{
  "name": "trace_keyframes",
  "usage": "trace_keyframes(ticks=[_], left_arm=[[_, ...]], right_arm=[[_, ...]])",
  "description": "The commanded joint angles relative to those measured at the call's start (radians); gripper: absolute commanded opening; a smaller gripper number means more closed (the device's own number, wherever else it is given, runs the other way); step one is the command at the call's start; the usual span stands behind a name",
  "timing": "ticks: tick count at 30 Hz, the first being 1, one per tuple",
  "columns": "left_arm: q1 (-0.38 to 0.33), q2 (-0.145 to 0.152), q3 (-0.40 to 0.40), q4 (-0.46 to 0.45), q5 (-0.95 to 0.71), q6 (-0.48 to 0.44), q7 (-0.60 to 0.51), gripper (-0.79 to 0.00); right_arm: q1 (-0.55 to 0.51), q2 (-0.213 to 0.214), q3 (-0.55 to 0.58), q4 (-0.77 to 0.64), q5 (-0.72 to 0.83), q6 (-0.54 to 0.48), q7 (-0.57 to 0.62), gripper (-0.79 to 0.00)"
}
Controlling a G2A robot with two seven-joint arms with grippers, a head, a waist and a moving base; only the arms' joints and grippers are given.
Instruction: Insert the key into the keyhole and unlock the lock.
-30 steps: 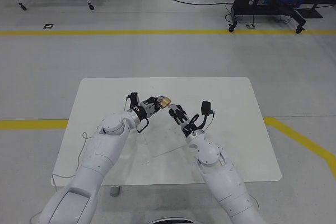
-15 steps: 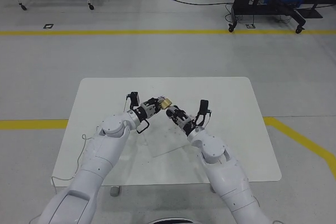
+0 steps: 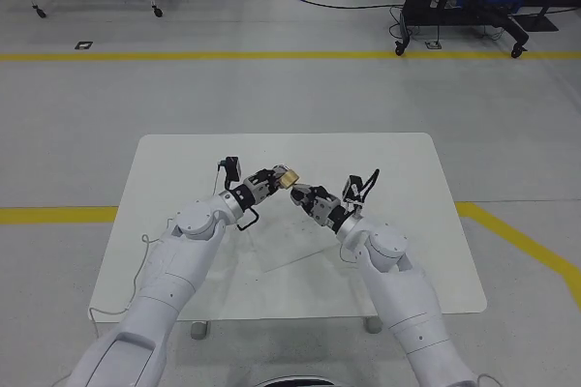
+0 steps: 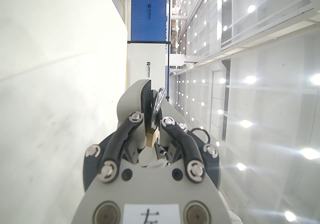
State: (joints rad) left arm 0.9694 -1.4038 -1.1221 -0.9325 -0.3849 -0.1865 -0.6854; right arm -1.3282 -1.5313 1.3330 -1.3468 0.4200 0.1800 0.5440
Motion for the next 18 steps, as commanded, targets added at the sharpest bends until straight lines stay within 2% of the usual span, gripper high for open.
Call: trace_keyframes(ticks=[1,7,13,16,18], left_arm=[[0.002,0.000,-0.001,-0.001,-0.002,-0.008,-0.005,-0.785],[0.005,0.000,0.002,-0.005,0.007,-0.035,-0.010,-0.785],[0.010,0.002,0.001,-0.011,0.018,-0.071,-0.008,-0.785],[0.016,0.003,0.001,-0.017,0.028,-0.088,-0.002,-0.785],[0.018,0.003,-0.001,-0.020,0.026,-0.090,0.000,-0.785]], right_arm=[[0.007,0.004,0.011,0.010,0.036,0.028,0.030,-0.785],[0.029,0.014,0.036,0.045,0.156,0.144,0.141,-0.785],[0.095,0.029,0.059,0.164,0.290,0.301,0.341,-0.785],[0.135,0.034,0.057,0.240,0.321,0.343,0.406,-0.785],[0.158,0.039,0.056,0.274,0.312,0.335,0.414,-0.785]])
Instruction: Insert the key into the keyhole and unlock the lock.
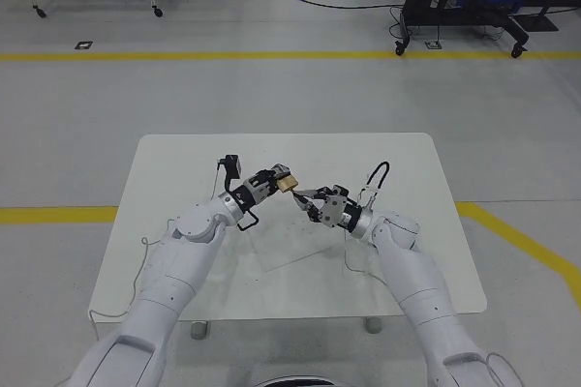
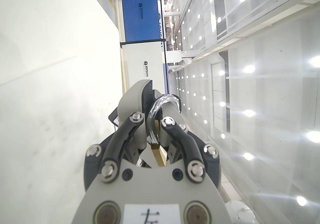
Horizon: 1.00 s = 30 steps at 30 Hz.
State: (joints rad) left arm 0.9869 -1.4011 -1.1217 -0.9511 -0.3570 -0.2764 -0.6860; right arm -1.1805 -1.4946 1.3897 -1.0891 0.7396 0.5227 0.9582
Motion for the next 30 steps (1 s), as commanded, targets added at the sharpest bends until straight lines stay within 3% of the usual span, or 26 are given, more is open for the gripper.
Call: trace_keyframes(ticks=[1,4,5,6,7,16,20,26,28,29,30], left_arm=[[0.002,0.001,-0.003,-0.003,-0.002,-0.003,0.000,-0.785],[0.003,0.002,-0.006,-0.004,-0.004,-0.002,-0.001,-0.785],[0.003,0.002,-0.008,-0.005,-0.005,-0.001,-0.002,-0.785],[0.002,0.003,-0.010,-0.004,-0.006,0.001,-0.002,-0.785],[0.001,0.003,-0.013,-0.004,-0.008,0.003,-0.001,-0.785],[-0.001,0.012,-0.020,-0.018,0.046,0.040,0.016,-0.785],[-0.031,0.018,0.049,-0.025,0.275,0.152,0.016,-0.785],[-0.061,0.012,0.190,-0.010,0.582,0.251,-0.002,-0.785],[-0.068,0.006,0.230,0.007,0.638,0.272,-0.019,-0.514],[-0.074,0.003,0.241,0.014,0.643,0.275,-0.033,-0.428],[-0.080,0.000,0.248,0.022,0.645,0.275,-0.041,-0.256]], right_arm=[[0.015,0.003,-0.003,0.024,-0.009,-0.017,0.003,-0.785],[0.014,0.009,-0.004,0.021,-0.026,-0.062,-0.006,-0.785],[0.009,0.011,-0.003,0.012,-0.031,-0.077,-0.012,-0.554],[0.002,0.013,-0.001,0.003,-0.034,-0.086,-0.019,-0.400],[-0.006,0.016,0.003,-0.008,-0.038,-0.097,-0.028,-0.006],[-0.141,0.047,0.083,-0.223,-0.146,-0.273,-0.193,0.000],[-0.232,0.059,0.121,-0.366,-0.236,-0.355,-0.310,0.000],[-0.305,0.070,0.173,-0.468,-0.256,-0.385,-0.392,0.000],[-0.317,0.072,0.180,-0.484,-0.271,-0.398,-0.430,0.000],[-0.321,0.073,0.179,-0.492,-0.282,-0.405,-0.447,0.000],[-0.326,0.074,0.179,-0.501,-0.297,-0.415,-0.463,0.000]])
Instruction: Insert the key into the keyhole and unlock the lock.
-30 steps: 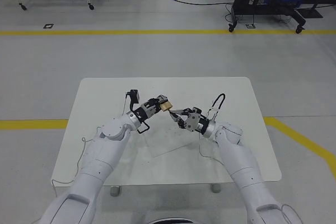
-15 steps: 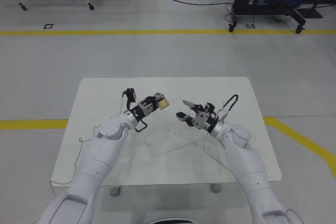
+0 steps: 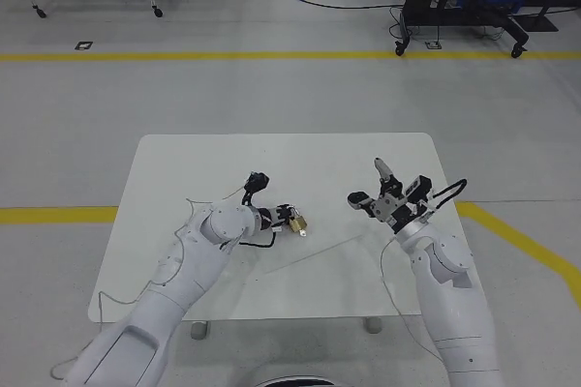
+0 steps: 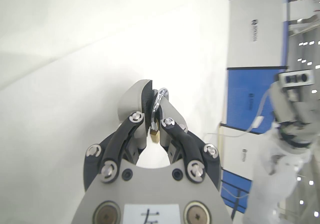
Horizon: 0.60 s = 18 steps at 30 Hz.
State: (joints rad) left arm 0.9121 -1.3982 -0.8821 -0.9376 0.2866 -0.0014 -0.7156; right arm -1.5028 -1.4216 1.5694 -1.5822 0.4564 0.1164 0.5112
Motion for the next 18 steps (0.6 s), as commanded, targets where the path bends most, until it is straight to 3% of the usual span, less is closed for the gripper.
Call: trace_keyframes(ticks=[1,2,10,14,18], left_arm=[[-0.011,-0.005,0.014,0.016,0.000,-0.002,-0.022,-0.040],[-0.016,-0.006,0.015,0.023,-0.005,-0.006,-0.032,0.000],[-0.034,0.003,-0.046,0.020,-0.090,-0.080,-0.053,0.000],[-0.004,0.021,-0.100,-0.053,-0.085,-0.135,0.001,0.000],[0.062,0.049,-0.181,-0.190,-0.076,-0.202,0.062,0.000]], right_arm=[[-0.009,0.002,-0.004,-0.018,-0.026,-0.017,-0.025,0.000],[-0.015,0.003,-0.006,-0.028,-0.040,-0.027,-0.032,0.000],[-0.015,0.003,-0.006,-0.028,-0.040,-0.027,-0.032,0.000],[-0.016,0.003,-0.007,-0.030,-0.044,-0.033,-0.040,0.000],[-0.033,0.005,0.005,-0.049,-0.105,-0.148,-0.122,0.000]])
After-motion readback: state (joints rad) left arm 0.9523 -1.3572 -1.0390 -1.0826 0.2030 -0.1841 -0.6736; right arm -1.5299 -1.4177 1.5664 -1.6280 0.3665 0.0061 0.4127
